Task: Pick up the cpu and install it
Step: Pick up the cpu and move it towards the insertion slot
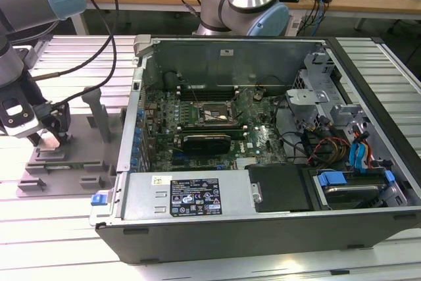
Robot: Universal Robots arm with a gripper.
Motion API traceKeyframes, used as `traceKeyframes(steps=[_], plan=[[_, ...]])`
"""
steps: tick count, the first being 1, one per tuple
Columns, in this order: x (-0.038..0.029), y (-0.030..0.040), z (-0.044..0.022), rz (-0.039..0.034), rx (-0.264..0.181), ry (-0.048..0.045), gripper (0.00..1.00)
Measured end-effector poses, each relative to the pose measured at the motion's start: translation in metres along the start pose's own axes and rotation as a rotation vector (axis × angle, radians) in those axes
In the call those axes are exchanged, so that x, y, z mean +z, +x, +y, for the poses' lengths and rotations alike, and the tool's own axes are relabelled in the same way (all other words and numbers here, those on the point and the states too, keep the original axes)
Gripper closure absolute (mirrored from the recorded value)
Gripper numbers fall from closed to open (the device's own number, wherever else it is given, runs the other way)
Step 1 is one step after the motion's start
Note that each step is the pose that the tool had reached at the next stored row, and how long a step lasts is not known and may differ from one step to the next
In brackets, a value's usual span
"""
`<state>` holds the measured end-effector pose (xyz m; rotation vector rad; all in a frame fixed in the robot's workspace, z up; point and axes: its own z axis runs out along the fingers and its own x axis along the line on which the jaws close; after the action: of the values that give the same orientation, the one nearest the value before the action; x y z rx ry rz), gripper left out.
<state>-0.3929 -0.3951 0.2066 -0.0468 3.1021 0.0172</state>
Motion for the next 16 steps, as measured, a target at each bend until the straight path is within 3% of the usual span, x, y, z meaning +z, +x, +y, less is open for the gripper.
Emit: traceKeyframes(steps=[5, 9, 11, 16], plan=[[-0.0005, 0.0000, 0.0000, 0.0002, 0.000, 0.0001, 0.45], [-0.0213, -0.0009, 0.0003, 0.0001, 0.000, 0.0000, 0.45], [-0.0274, -0.0011, 0.0004, 0.0000, 0.000, 0.0000, 0.45], [-0.0328, -0.0013, 0.0004, 0.0001, 0.000, 0.0000, 0.45]])
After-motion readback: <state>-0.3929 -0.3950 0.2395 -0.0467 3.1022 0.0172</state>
